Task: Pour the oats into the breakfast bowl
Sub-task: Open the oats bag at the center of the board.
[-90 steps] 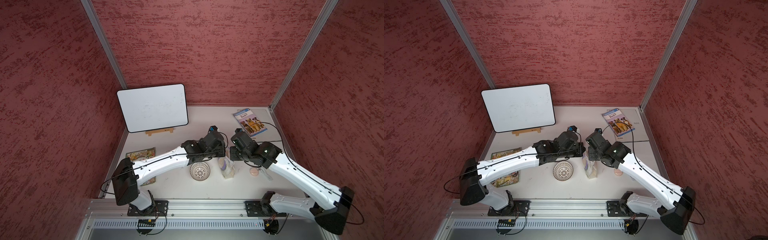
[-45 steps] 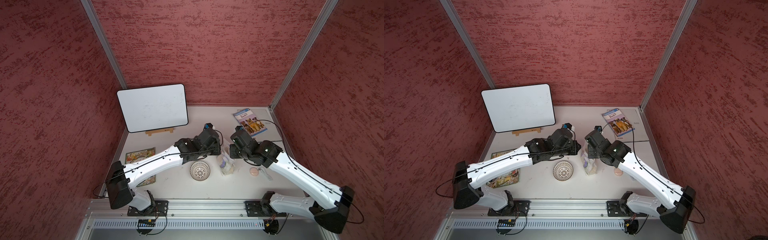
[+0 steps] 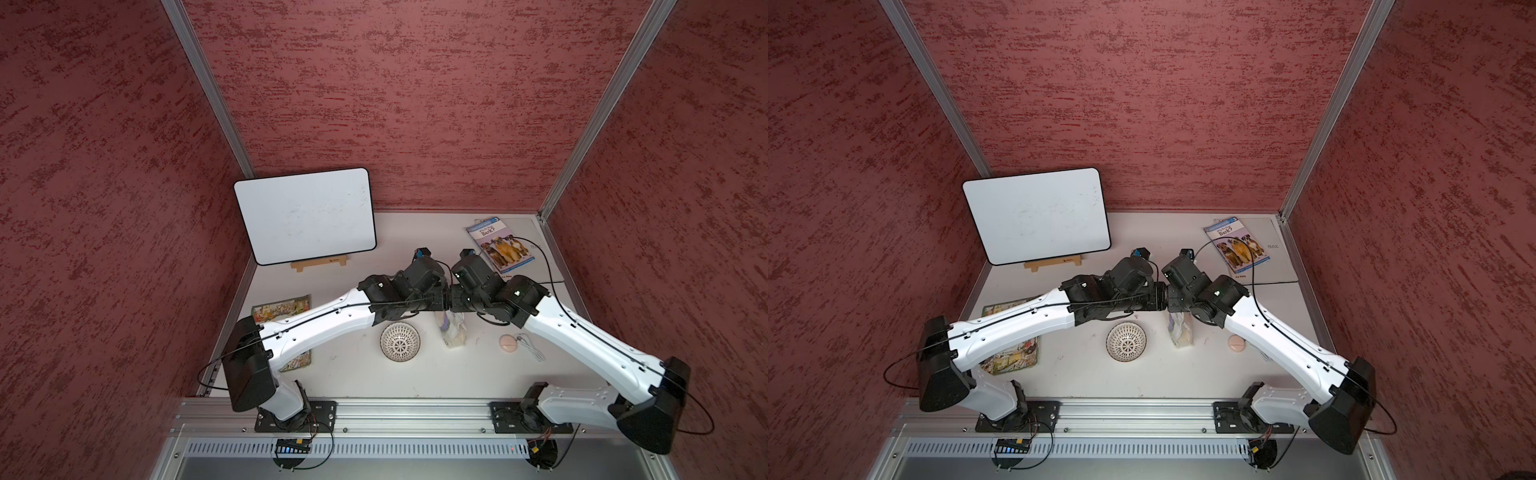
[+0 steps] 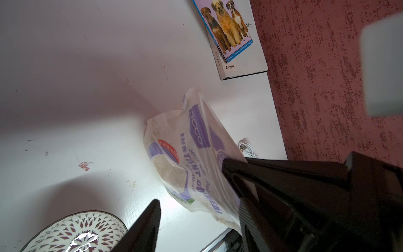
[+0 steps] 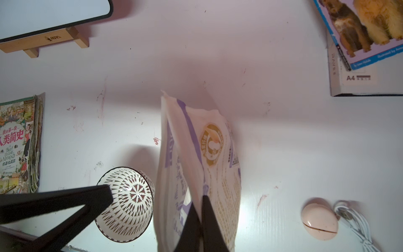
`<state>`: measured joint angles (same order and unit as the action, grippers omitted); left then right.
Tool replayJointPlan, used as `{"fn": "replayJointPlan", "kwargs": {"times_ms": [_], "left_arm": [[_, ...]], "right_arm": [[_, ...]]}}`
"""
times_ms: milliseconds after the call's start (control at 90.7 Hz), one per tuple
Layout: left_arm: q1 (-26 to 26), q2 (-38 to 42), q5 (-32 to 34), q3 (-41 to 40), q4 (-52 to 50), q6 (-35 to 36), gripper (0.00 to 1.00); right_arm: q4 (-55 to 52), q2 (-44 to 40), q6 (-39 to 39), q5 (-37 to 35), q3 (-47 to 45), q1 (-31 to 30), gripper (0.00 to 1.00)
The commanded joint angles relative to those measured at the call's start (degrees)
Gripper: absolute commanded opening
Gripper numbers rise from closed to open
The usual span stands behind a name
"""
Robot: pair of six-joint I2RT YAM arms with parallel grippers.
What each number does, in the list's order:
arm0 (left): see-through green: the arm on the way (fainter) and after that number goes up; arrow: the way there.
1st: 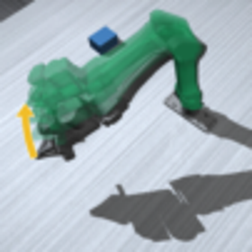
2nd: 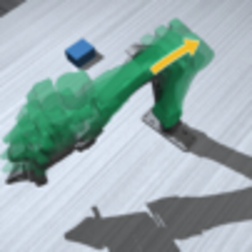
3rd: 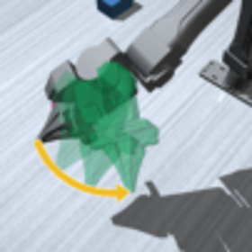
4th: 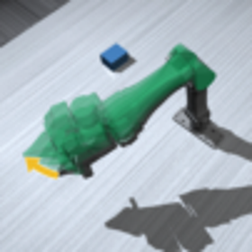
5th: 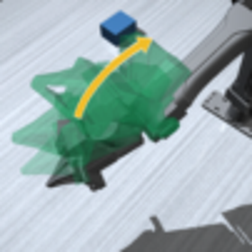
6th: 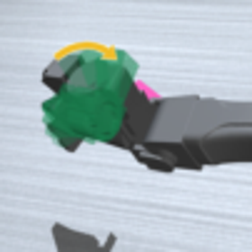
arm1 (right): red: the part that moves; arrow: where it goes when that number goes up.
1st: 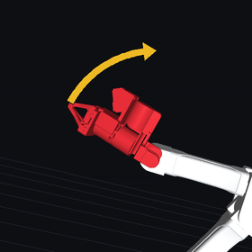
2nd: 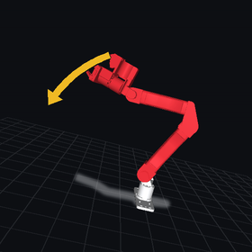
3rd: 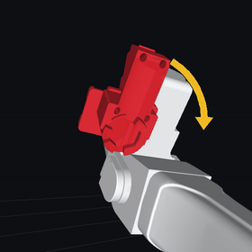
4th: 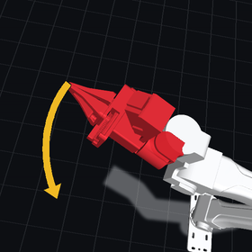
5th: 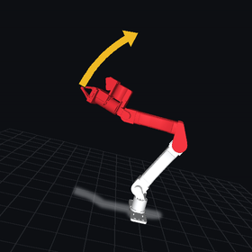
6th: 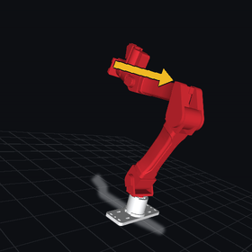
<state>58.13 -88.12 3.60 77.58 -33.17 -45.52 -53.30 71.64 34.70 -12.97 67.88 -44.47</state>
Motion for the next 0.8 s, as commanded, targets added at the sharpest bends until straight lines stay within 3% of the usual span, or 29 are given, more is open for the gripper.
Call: {"fn": "replayJointPlan", "kwargs": {"times_ms": [0, 287, 551, 793], "left_arm": [[-0.31, -1.48, 0.68, 1.02, -0.2, -1.01, 0.6], [-1.62, -3.11, -0.75, 0.09, 2.28, -2.33, 0.6], [-4.61, 6.52, -1.49, -12.46, 14.47, -6.72, 0.61], [-5.07, 7.49, -4.44, -13.24, 17.77, -6.39, 0.64]], "right_arm": [[4.54, -0.63, 0.72, 0.53, 2.39, -0.43, 0.0], [5.88, -0.99, 0.81, 2.18, 1.76, -0.95, 0.0], [7.09, -3.28, 1.86, 2.19, -1.02, -0.99, 0.0], [9.18, -3.02, 1.51, 4.1, -1.94, -1.06, 0.0]]}}
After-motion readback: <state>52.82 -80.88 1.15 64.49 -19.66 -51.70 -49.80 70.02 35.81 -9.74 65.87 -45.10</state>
